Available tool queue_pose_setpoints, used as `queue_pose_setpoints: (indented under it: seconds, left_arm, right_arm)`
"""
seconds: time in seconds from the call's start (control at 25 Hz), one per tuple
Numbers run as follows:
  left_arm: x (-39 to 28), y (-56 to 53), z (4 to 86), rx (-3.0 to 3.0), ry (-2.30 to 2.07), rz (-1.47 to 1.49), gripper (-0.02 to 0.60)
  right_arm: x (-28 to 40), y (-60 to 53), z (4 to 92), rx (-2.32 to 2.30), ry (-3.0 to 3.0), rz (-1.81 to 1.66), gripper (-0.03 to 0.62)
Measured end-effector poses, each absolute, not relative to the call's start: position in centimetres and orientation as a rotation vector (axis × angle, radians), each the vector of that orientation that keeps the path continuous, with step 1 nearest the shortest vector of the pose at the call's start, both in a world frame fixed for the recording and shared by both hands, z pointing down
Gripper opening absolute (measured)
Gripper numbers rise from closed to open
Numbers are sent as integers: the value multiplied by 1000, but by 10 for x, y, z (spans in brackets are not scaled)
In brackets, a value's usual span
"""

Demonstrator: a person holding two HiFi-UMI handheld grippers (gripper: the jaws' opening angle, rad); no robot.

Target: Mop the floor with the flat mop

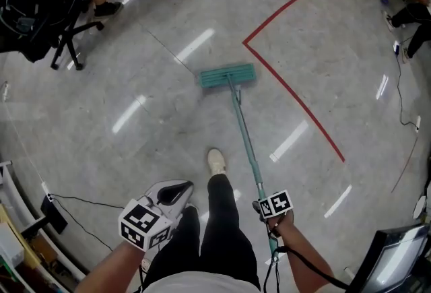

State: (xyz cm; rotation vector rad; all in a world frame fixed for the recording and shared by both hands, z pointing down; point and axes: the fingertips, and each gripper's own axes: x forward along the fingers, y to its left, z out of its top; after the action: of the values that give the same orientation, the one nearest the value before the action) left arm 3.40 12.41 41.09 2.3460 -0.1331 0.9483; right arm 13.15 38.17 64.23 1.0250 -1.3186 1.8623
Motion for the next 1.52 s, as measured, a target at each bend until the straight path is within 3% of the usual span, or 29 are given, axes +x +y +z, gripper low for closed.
queue_pose_setpoints:
  seconds: [0.56,1.52]
  left_arm:
    - [7,149,424,2339,-118,1017,3]
    - [51,105,437,2300,-244,969,3]
  right_arm:
    - [106,414,717,1091,-1299,1872,98]
    - [239,199,760,1110,-1346,1770,89]
